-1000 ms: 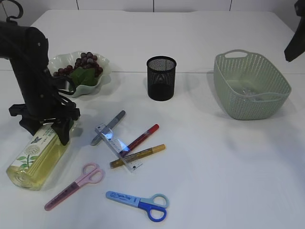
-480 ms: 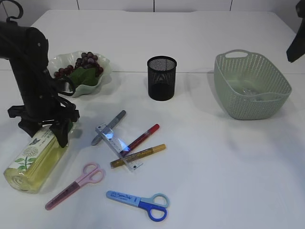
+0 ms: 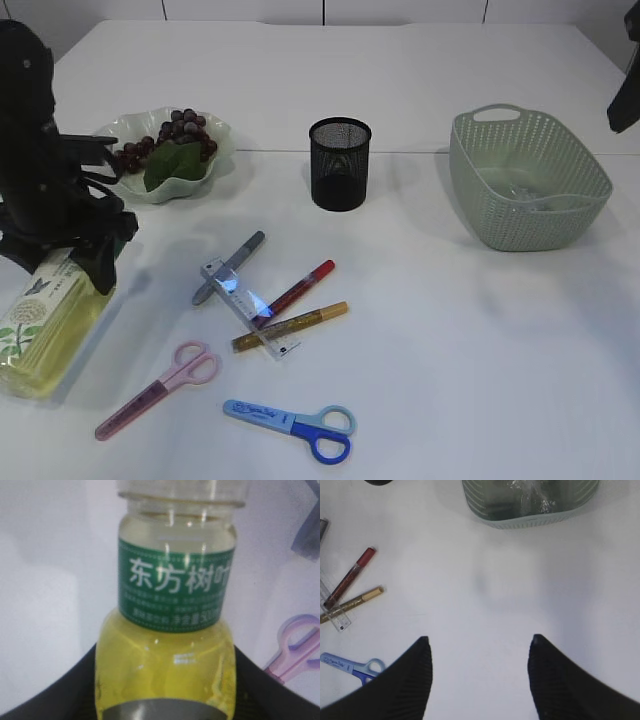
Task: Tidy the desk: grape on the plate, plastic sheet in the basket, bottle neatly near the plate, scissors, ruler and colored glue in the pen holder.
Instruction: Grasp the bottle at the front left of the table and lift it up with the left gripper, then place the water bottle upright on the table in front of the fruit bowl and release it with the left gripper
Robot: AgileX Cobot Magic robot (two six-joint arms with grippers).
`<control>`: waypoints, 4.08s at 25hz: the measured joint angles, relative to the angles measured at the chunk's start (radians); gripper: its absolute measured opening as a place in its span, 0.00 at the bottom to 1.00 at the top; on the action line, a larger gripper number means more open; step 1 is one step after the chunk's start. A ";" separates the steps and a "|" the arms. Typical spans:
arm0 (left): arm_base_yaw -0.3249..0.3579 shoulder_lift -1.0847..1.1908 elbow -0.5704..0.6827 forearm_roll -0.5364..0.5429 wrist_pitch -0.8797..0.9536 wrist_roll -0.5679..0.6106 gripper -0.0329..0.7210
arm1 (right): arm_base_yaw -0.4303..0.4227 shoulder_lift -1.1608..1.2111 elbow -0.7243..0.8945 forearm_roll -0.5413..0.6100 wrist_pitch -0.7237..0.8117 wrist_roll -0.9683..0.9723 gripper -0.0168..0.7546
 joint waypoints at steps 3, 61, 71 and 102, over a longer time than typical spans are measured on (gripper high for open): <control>0.000 -0.105 0.123 0.024 -0.097 -0.030 0.60 | 0.000 0.000 0.000 -0.002 0.000 -0.002 0.64; 0.080 0.104 0.601 -0.026 -2.151 -0.031 0.59 | 0.000 -0.001 0.011 -0.011 0.000 -0.032 0.64; 0.080 0.111 0.600 0.000 -2.163 -0.013 0.59 | 0.000 0.027 0.011 -0.011 0.000 -0.034 0.64; 0.082 -0.102 0.591 0.077 -2.129 0.034 0.83 | 0.000 0.027 0.011 -0.011 -0.002 -0.035 0.64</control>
